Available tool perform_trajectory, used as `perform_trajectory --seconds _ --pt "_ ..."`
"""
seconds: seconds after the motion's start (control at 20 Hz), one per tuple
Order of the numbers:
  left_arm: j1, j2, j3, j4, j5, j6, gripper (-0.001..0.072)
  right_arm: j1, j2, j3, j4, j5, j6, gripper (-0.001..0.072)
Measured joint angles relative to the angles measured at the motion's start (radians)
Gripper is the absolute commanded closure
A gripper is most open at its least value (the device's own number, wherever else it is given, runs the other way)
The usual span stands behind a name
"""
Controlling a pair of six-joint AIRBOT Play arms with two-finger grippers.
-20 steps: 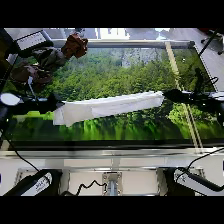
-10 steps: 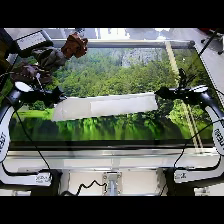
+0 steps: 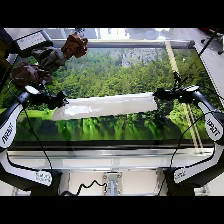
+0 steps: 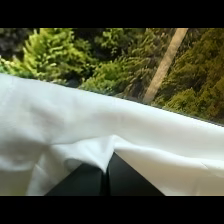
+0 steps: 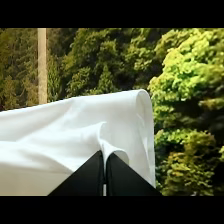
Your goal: Fold the shirts.
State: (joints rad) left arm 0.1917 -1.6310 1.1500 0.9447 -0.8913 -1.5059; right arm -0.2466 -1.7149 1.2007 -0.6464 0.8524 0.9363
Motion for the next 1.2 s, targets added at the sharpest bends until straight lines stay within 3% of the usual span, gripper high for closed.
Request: perform_trajectory --seconds 0.05,0.1,0.3,0.55,0.75,1.0,1.2 --pt "0.0 -0.003 0.0 0.001 0.003 -0.003 0.0274 0.0 -0.004 0.002 -0.008 -0.009 0.0 0.037" --pt "0.001 -0.004 0.0 0.005 0.005 -0.004 0.0072 -0.001 -0.006 0.003 -0.007 -0.016 0.003 0.033" --pt "0.006 -0.007 0.002 -0.12 -0.008 0.068 0.0059 0.0 -0.011 0.011 0.026 0.005 0.006 0.0328" --pt "0.021 0.022 0.002 -0.465 -0.037 0.266 0.0066 0.0 -0.009 0.116 0.056 0.094 0.005 0.0333" --pt "0.025 0.056 0.001 -0.608 -0.073 0.356 0.0068 0.018 0.0 0.206 0.107 0.155 0.005 0.0408" --pt "0.026 0.069 0.002 -0.618 -0.103 0.35 0.0069 0.071 0.0 0.241 0.04 0.178 0.049 0.0406" --pt "0.026 0.071 0.002 -0.425 -0.159 0.24 0.0069 0.084 0.0 0.247 0.01 0.183 0.078 0.0406"
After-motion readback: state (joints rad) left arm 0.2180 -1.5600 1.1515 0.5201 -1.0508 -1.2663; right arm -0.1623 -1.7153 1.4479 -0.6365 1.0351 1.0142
